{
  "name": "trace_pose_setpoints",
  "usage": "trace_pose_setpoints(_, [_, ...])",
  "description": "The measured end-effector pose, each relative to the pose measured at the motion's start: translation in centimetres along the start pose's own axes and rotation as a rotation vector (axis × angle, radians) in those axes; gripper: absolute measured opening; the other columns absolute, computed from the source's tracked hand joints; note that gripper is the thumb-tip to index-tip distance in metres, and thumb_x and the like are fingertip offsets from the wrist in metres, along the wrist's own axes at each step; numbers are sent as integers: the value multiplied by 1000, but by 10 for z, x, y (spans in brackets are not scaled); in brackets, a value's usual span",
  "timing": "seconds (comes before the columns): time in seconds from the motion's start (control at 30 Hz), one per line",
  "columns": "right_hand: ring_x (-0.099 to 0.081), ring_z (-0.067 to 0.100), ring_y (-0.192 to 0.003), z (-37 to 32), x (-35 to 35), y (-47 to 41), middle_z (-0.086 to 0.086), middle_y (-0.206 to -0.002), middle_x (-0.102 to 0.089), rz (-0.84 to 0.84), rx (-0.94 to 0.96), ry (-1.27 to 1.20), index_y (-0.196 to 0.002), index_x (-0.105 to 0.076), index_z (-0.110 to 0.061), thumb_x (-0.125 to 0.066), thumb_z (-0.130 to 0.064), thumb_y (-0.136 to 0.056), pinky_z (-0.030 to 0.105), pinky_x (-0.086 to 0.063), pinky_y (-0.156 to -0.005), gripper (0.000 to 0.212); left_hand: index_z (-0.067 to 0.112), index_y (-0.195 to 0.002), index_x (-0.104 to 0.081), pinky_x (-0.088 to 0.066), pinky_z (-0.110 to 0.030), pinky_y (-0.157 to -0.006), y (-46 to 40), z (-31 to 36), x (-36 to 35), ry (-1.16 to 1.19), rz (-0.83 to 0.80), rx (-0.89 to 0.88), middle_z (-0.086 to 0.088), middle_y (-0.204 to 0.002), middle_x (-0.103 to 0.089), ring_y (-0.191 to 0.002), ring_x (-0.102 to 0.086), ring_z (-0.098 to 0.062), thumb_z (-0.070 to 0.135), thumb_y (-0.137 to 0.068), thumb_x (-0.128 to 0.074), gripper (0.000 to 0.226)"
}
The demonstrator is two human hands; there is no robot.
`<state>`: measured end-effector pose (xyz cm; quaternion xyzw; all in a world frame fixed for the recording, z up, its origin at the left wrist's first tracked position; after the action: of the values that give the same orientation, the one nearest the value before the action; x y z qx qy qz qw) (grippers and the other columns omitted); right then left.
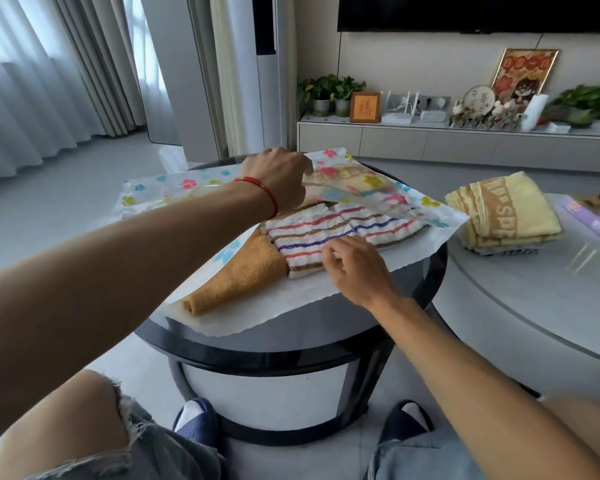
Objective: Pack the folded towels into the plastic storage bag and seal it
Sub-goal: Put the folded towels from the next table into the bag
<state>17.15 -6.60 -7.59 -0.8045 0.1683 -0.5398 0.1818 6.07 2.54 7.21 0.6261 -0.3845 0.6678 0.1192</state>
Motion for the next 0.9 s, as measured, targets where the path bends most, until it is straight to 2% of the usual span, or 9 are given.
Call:
trace_pose_setpoints(0.07, [-56, 15, -64, 31, 34, 13, -6, -69, -62, 67, -24, 47, -72, -57, -22, -49, -32, -97, 25, -39, -53, 28, 32, -126, -65, -45, -34, -64, -7, 16, -7, 11, 21, -37, -6, -119, -68, -103, -65, -31, 29, -93, -60, 34])
trace_pose_setpoints(0.23, [-52, 26, -51, 139, 112, 42, 0, -55, -54, 204, -290, 213, -61, -57, -15, -51, -36, -91, 24, -31, -48, 37, 31, -125, -66, -42, -33, -61, -31, 61, -28, 17, 16, -115, -7, -119, -67, -100, -64, -31, 25, -94, -60, 32])
trace_pose_setpoints(0.3, [-57, 34, -62, 188, 136, 50, 10, -68, -64, 276, -471, 245, -73, -66, -11, -54, -33, -97, 30, -37, -52, 34, 31, -125, -66, -49, -35, -65, -41, 80, -37, 11, -2, -142, -8, -120, -67, -101, -64, -32, 20, -92, -60, 35])
trace_pose_setpoints(0.37, [-62, 39, -86, 230, 150, 51, 19, -96, -71, 297, -620, 287, -94, -72, -7, -54, -32, -100, 37, -47, -65, 31, 30, -124, -67, -53, -38, -70, -51, 98, -47, -6, -20, -174, -9, -119, -67, -101, -64, -33, 21, -91, -61, 34])
trace_pose_setpoints(0.43, [-57, 44, -115, 265, 158, 46, 25, -124, -63, 240, -757, 369, -119, -67, -3, -53, -35, -101, 47, -50, -88, 39, 29, -124, -66, -50, -37, -70, -62, 112, -57, -41, -27, -198, -9, -119, -67, -103, -63, -34, 24, -92, -61, 33])
trace_pose_setpoints(0.5, [-47, 46, -129, 293, 163, 37, 27, -138, -53, 205, -855, 428, -134, -57, -1, -50, -37, -102, 53, -43, -102, 49, 29, -125, -66, -52, -38, -75, -72, 124, -67, -52, -43, -215, -9, -120, -67, -105, -63, -35, 26, -93, -60, 33])
trace_pose_setpoints(0.67, [-46, 47, -133, 358, 168, 17, 29, -143, -48, 178, -1074, 310, -144, -40, -2, -51, -35, -103, 54, -39, -106, 54, 33, -115, -69, -50, -39, -76, -99, 133, -73, 7, -61, -179, -8, -115, -68, -101, -64, -36, 33, -90, -58, 28])
trace_pose_setpoints(0.8, [-57, 46, -124, 382, 183, 3, 28, -134, -59, 163, -1105, 356, -133, -54, 1, -77, -32, -88, 49, -48, -97, 60, 30, -112, -70, -44, -35, -68, -117, 125, -64, 23, 7, -162, -8, -108, -69, -89, -64, -34, 35, -91, -56, 26])
trace_pose_setpoints(0.9, [-65, 41, -115, 385, 193, -2, 23, -129, -65, 137, -1145, 163, -130, -60, -2, -84, -29, -78, 44, -54, -87, 63, 27, -111, -72, -42, -36, -65, -124, 121, -54, 45, 56, -128, -8, -101, -71, -78, -59, -30, 35, -92, -58, 25])
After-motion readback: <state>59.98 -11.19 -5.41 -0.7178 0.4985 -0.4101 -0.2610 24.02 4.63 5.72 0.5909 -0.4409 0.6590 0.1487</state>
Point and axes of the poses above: each hand's wrist, its own y-axis away from the middle knuckle, its own x-axis out of the back of the hand, z = x × y, the point moved 6 cm from there along -y, towards the middle knuckle
